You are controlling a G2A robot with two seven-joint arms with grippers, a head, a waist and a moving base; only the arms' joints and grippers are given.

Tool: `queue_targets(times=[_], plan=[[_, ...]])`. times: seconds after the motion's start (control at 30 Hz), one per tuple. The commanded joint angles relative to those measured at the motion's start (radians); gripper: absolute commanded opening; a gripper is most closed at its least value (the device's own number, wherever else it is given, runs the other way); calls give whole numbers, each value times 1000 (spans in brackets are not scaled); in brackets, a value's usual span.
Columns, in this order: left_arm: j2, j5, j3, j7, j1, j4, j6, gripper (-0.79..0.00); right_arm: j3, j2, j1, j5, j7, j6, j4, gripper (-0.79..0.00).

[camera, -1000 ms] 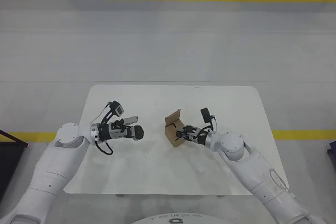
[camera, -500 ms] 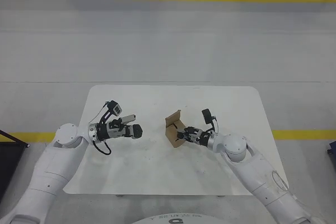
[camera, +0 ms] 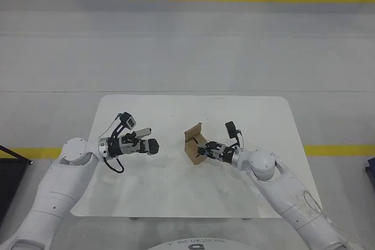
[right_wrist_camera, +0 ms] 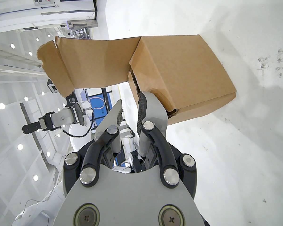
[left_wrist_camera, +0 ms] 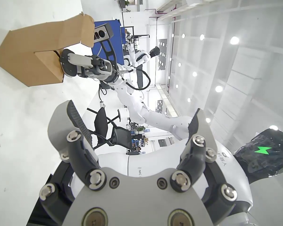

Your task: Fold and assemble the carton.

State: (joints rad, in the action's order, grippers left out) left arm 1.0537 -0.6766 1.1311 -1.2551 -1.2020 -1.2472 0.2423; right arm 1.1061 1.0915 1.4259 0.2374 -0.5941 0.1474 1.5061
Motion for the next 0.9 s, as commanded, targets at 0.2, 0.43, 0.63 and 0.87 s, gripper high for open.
queue_targets(times=[0.2, 0.43, 0.63, 0.87], plan=[[0, 0, 0, 0, 0, 0, 0, 0, 0, 0, 0, 0, 0, 0, 0, -570], [-20, 544, 24, 371, -82, -131, 217, 0, 0, 0, 0, 0, 0, 0, 0, -529], [-9, 827, -44, 518, -79, -194, 260, 0, 0, 0, 0, 0, 0, 0, 0, -529], [26, 1058, -154, 689, 8, -178, 301, 0, 0, 0, 0, 0, 0, 0, 0, -529]])
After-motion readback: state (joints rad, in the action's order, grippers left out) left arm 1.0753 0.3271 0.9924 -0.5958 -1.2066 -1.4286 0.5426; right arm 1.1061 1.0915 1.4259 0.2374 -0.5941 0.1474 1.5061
